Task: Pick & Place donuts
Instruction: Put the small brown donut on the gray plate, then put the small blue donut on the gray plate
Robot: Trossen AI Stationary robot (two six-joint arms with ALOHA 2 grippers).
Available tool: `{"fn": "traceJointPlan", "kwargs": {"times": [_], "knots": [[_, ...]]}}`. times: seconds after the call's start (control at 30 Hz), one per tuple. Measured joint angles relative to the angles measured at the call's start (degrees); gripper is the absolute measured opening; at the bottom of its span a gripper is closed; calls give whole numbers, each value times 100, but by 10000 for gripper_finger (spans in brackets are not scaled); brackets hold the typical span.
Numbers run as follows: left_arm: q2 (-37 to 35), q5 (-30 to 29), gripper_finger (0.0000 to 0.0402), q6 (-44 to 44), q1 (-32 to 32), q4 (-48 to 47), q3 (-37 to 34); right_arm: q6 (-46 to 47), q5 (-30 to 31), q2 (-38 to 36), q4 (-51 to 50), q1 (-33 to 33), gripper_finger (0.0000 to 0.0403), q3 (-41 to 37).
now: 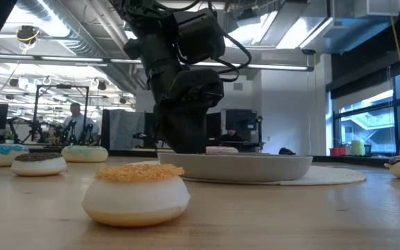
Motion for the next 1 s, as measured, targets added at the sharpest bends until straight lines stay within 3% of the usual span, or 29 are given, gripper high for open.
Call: {"fn": "traceJointPlan", "kwargs": {"times": [0.4, 0.73, 1.0], "knots": [[0, 97, 218, -88, 0, 11, 0, 415, -300, 51, 1219, 17, 202, -815], [-182, 73, 216, -101, 76, -101, -2, 300, -409, 49, 1246, 17, 202, -825], [-709, -422, 217, -54, 63, -16, 0, 145, -479, 285, 1255, 15, 202, -828]]}}
